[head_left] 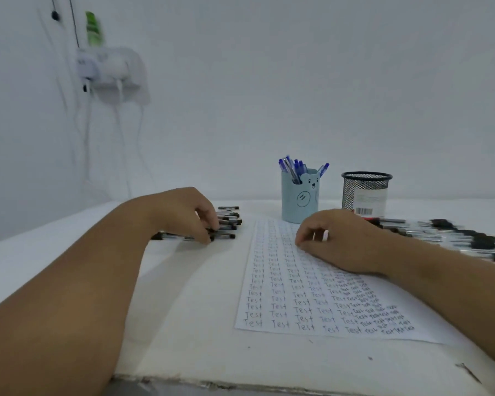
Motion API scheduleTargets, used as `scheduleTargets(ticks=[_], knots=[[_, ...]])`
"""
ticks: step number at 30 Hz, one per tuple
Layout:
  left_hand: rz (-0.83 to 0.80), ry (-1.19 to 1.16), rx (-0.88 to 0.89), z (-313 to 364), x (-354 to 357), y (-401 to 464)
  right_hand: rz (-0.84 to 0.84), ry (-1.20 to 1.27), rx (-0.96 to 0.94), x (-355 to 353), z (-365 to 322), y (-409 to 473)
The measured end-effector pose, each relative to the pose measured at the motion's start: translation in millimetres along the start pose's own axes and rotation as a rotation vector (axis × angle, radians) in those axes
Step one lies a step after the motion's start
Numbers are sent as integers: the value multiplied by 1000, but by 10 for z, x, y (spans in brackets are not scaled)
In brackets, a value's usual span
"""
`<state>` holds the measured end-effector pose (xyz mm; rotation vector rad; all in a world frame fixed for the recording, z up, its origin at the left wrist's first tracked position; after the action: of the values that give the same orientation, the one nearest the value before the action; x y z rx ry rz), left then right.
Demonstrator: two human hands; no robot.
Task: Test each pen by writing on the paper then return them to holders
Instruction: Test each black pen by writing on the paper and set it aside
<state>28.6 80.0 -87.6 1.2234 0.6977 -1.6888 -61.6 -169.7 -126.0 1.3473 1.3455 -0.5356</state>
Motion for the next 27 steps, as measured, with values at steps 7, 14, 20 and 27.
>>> scheduleTargets(ticks=[7,14,20,27], knots=[[104,-53,-27,-189,48,145,17,78,14,-35,-4,-12],[207,-65,6,-172,88,190,5,114,30,-51,15,68],[265,-158,82,-148,103,239,-30,126,40,-27,-12,149],[519,-604,269,145,-62,132,35,203,91,-85,85,178]])
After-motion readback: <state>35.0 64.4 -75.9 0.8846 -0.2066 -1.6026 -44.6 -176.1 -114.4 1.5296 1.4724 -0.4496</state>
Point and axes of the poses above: each hand's wrist, its own y-axis towards the middle knuckle, its own x-axis out of the palm, z = x × y, the point moved 5 cm from there along y, towards the middle knuckle, and after that the axes turned 5 degrees about -x, right-handed, at the moved point
